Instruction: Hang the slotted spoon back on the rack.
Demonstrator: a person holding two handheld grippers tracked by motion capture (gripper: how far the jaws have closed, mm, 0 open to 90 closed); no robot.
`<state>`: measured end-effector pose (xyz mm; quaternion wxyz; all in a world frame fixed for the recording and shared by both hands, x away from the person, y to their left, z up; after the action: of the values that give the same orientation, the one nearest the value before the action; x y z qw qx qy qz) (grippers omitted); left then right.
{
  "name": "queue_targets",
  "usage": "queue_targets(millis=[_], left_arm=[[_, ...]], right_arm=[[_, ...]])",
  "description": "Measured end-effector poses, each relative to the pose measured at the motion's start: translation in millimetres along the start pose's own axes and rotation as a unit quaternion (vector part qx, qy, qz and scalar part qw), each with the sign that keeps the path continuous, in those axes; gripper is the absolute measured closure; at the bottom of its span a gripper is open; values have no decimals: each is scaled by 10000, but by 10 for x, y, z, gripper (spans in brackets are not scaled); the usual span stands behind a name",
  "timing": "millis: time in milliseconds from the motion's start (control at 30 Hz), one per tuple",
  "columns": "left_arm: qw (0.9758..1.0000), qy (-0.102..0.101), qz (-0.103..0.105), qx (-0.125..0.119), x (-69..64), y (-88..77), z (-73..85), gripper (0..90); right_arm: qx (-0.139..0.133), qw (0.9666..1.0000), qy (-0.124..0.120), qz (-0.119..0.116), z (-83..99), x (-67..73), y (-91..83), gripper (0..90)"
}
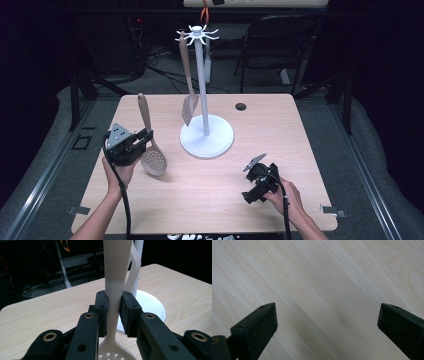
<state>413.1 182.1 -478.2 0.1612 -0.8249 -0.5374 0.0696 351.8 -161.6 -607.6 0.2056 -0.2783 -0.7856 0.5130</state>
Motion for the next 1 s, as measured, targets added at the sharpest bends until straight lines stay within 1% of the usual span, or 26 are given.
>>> queue_targets(millis=[33, 67, 133, 233, 333, 400, 433, 467, 567, 667, 700, 733, 833, 867, 1000], left_arm=[[10000, 34, 11, 30, 0, 7, -11, 768], [10000, 39, 16, 15, 1, 19, -29, 768], [10000, 32, 14, -31, 6, 37, -65, 768], [10000, 44, 52, -26, 1, 62, -93, 768], [9999, 73, 108, 25, -32, 97, -96, 767], [9998, 87, 172, 46, -75, 132, -104, 767], [9997, 105, 222, 77, -97, 145, -109, 767], [9996, 115, 248, 76, -121, 163, -118, 767], [9993, 157, 324, 58, -197, 215, -151, 767], [9991, 182, 391, 44, -269, 267, -182, 766], [9989, 212, 423, 74, -295, 286, -193, 767], [9989, 194, 434, 47, -318, 307, -206, 766], [9986, 182, 501, 52, -372, 360, -234, 766], [9985, 180, 509, 51, -387, 378, -241, 766], [9982, 189, 559, 77, -433, 434, -263, 765]], right_arm=[[37, 10000, -15, 76, 10, -19, -4, 21], [10, 10000, 35, 60, 12, -16, 3, 21], [59, 10000, 24, 77, 23, -27, 0, 21], [51, 9999, 59, 77, 31, -28, 4, 21], [36, 9999, 70, 80, 27, -31, 3, 21], [52, 9999, 65, 75, 22, -30, 7, 21], [86, 9999, 34, 108, 24, -38, 10, 21], [53, 9999, 51, 96, 21, -33, 21, 21], [86, 9999, 30, 93, 24, -33, 17, 21], [29, 9999, 66, 93, 23, -29, 15, 21], [19, 9999, 72, 84, 24, -29, 14, 21], [54, 9999, 50, 118, 30, -41, 8, 21], [31, 9999, 71, 93, 28, -40, 13, 22], [75, 9999, 40, 123, 32, -48, 8, 22], [47, 9999, 45, 110, 28, -40, 12, 22]])
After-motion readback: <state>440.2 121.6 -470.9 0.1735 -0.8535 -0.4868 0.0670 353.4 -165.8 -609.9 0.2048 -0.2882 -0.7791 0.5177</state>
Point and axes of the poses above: each handheld gripper's, and its own axes: y roughly forward along the jaws, z roughly out of its underside, x roughly to its left, the point moved 8 cm from there along y, roughly forward along the jaws, and after that the axes turned 7 degrees about -z, right-handed, at the moved point
